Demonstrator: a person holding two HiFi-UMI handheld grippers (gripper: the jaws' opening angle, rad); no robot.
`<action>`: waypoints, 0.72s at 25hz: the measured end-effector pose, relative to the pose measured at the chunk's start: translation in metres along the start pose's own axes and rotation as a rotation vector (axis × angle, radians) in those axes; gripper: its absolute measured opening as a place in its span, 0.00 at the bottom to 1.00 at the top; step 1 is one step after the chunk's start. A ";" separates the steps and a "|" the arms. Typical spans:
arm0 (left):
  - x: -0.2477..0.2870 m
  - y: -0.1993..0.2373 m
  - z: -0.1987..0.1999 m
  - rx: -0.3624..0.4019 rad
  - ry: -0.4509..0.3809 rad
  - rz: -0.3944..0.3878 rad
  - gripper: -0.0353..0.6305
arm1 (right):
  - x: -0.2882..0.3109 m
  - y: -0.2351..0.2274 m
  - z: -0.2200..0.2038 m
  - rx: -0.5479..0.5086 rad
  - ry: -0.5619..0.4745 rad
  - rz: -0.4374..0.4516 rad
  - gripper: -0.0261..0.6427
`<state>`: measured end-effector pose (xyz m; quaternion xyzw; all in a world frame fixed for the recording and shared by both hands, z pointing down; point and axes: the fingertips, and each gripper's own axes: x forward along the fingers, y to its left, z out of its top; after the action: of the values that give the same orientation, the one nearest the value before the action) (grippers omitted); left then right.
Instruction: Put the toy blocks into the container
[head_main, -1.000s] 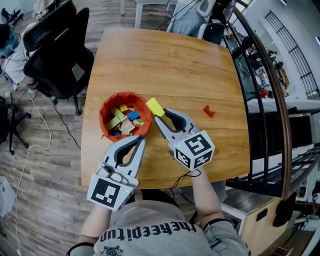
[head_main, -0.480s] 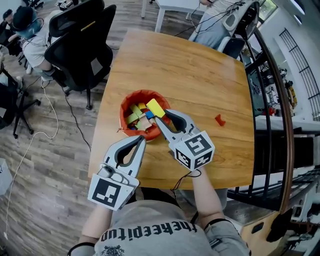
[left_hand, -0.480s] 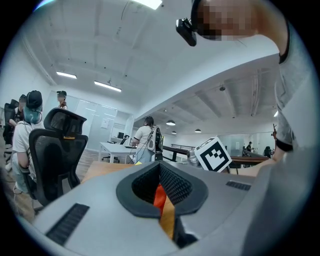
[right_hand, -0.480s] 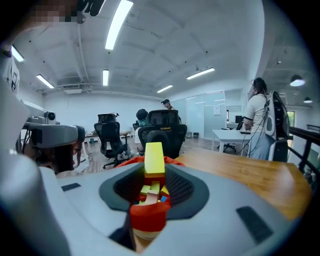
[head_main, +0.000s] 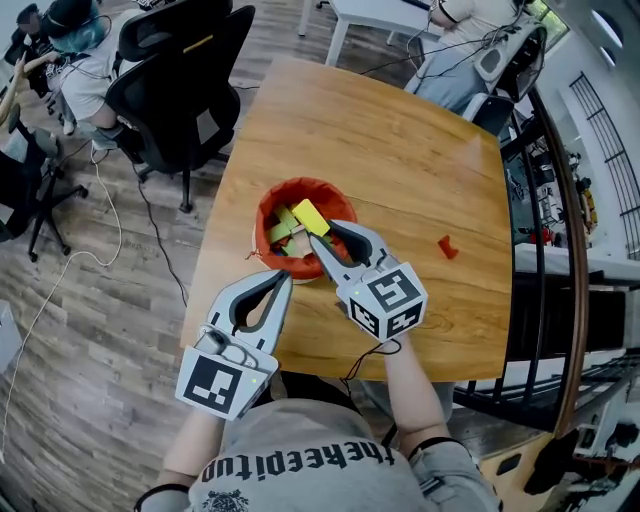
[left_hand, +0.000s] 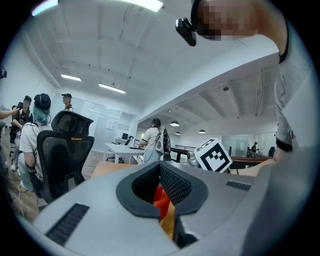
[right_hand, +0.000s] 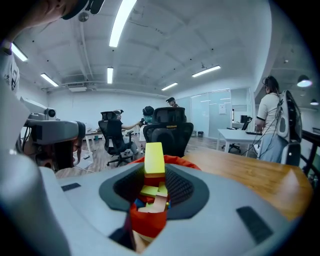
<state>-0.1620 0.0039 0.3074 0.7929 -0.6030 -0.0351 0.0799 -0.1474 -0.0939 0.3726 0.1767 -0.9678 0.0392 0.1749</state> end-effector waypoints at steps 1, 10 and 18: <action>0.000 0.000 0.000 0.000 -0.001 0.001 0.07 | 0.000 0.001 -0.001 -0.002 0.003 0.000 0.24; -0.003 0.004 -0.001 -0.008 -0.004 -0.001 0.07 | 0.003 0.002 -0.004 -0.004 0.014 -0.015 0.24; -0.004 0.005 -0.001 -0.014 -0.002 0.000 0.07 | 0.004 0.001 -0.003 0.013 -0.001 -0.030 0.25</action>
<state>-0.1677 0.0061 0.3095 0.7922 -0.6029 -0.0402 0.0848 -0.1502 -0.0938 0.3771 0.1926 -0.9648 0.0427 0.1738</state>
